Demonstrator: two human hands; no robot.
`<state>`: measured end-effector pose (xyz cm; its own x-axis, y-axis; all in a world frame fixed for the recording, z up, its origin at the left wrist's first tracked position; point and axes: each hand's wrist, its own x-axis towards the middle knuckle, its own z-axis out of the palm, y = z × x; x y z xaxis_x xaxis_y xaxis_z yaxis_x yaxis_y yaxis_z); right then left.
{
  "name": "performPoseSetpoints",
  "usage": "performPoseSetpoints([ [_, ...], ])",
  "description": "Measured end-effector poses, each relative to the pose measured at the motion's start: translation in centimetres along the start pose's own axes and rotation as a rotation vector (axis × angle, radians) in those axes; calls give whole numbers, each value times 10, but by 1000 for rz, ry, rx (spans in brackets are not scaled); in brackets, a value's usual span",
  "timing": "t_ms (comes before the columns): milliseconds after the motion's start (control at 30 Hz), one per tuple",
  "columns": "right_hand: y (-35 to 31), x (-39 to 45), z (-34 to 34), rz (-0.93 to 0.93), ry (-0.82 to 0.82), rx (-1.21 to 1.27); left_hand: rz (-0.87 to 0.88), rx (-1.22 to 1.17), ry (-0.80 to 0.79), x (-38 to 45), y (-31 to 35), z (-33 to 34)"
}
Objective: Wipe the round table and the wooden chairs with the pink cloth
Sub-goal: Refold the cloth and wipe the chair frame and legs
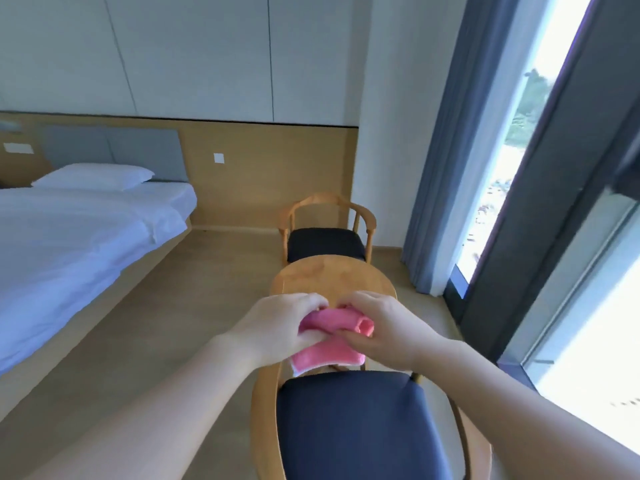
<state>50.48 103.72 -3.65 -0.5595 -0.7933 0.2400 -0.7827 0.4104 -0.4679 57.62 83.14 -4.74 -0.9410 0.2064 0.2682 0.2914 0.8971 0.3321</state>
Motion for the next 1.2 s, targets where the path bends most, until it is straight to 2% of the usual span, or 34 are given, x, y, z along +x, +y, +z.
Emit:
performPoseSetpoints([
  [100, -19, -25, 4, 143, 73, -9, 112, -50, -66, 0, 4, -1],
  [200, -31, -61, 7, 295, 183, 1, 222, -75, -65, -10, 23, 7],
  [300, -47, -94, 14, 417, 241, 20, 262, -129, -75, -28, 36, 15],
  [567, -113, -160, 45, 500, 427, 183, 359, -244, -207, -86, 68, 17],
  [733, -151, -194, 69, 578, 433, 159, 324, -275, -113, -143, 88, 31],
  [900, -185, -184, 91, 688, 526, 164, 275, -365, -41, -169, 73, 20],
  [1067, -216, -136, 116, 668, 520, 205, 304, -481, -146, -182, 31, -7],
  [1200, -242, -67, 149, 613, 485, 217, 246, -399, -214, -189, -44, -39],
])
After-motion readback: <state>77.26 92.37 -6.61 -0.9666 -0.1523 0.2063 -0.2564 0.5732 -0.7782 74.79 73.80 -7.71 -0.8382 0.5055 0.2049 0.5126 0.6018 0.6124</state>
